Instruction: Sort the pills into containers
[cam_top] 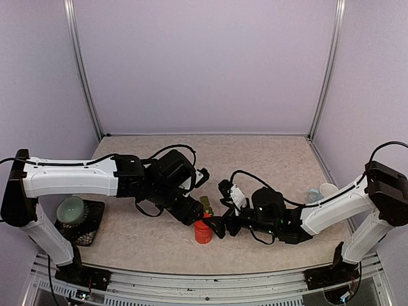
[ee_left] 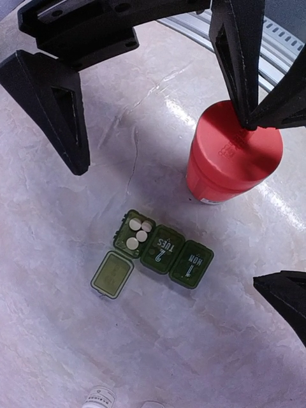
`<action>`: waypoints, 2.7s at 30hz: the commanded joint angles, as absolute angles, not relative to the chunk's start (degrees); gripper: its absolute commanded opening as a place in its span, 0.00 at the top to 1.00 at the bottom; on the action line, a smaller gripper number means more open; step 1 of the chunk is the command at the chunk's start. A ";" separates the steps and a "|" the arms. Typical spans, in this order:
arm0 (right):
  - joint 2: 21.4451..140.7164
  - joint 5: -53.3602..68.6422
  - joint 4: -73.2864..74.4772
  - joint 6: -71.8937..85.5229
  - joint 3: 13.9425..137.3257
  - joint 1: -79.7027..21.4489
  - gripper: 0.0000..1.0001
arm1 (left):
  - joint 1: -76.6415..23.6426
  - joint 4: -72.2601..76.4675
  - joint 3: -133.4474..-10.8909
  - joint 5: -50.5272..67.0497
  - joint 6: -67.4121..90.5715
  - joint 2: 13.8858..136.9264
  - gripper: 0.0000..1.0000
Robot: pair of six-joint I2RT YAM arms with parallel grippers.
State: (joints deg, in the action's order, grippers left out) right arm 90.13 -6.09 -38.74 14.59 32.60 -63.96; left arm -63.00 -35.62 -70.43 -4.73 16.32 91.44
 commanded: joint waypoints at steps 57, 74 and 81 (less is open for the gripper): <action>55.39 -7.16 -19.52 9.11 24.46 -63.55 0.00 | -67.70 -29.95 -66.21 -6.25 6.27 88.75 0.01; 49.83 -7.60 -18.24 11.83 21.06 -63.54 0.00 | -67.81 -26.96 -67.90 -5.34 4.60 100.99 0.07; 49.40 -8.50 -18.15 11.51 20.70 -63.54 0.00 | -66.92 -25.93 -68.46 -4.15 4.18 102.29 0.21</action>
State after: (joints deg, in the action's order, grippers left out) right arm 50.52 -7.38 -18.63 11.27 21.45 -63.94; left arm -67.66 -27.73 -67.20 -5.26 4.91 101.71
